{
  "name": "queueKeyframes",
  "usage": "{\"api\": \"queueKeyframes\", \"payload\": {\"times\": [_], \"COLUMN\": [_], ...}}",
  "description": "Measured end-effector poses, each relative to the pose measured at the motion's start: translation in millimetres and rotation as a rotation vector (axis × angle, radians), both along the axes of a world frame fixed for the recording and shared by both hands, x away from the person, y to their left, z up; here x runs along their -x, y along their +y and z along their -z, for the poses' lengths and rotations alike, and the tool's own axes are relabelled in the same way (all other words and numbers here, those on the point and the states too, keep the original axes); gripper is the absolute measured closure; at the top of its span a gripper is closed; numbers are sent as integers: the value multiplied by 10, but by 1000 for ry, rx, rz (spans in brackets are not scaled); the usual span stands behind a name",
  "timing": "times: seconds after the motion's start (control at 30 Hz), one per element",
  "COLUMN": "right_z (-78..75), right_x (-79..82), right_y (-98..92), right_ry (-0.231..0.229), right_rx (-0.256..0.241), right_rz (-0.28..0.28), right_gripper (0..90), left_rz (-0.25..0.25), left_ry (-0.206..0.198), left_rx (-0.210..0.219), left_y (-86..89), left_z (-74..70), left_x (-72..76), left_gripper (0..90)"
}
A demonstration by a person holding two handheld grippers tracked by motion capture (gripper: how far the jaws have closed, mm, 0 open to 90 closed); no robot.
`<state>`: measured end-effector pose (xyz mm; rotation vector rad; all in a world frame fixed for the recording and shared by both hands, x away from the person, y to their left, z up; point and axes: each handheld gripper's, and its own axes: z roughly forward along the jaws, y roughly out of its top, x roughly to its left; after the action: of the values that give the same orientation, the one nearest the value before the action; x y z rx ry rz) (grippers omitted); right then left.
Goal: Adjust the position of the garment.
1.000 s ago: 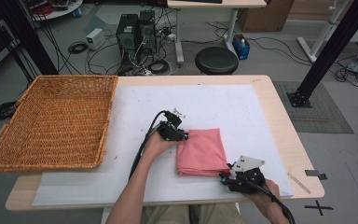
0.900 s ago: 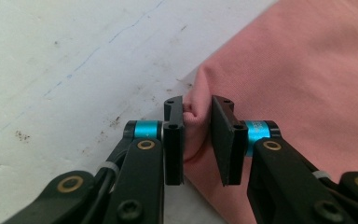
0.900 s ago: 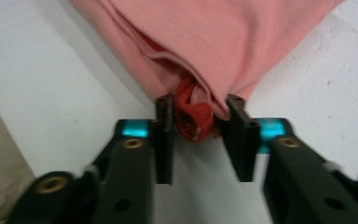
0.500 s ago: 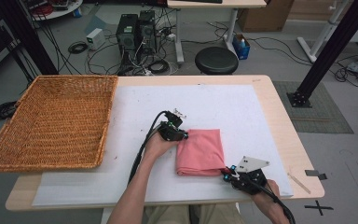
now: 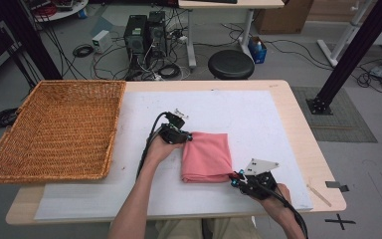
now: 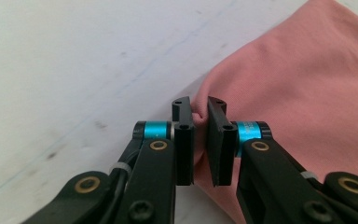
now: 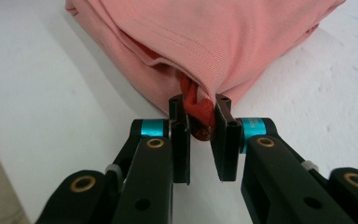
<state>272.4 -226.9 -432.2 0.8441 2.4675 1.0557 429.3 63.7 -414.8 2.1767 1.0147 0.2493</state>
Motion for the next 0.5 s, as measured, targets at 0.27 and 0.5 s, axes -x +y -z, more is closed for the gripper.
{"api": "queueKeyframes", "payload": {"times": [0.27,0.5], "right_z": [-39,-45], "right_x": [-198,-336], "right_y": [291,424], "right_ry": [-10,-2], "right_rx": [13,17], "right_rz": [-34,-43], "right_gripper": [797,795], "left_rz": [-65,-94], "left_ry": [3,3], "left_rx": [-2,2], "left_y": [229,387], "left_z": [-22,-14], "left_x": [-119,-191], "left_gripper": [821,821]}}
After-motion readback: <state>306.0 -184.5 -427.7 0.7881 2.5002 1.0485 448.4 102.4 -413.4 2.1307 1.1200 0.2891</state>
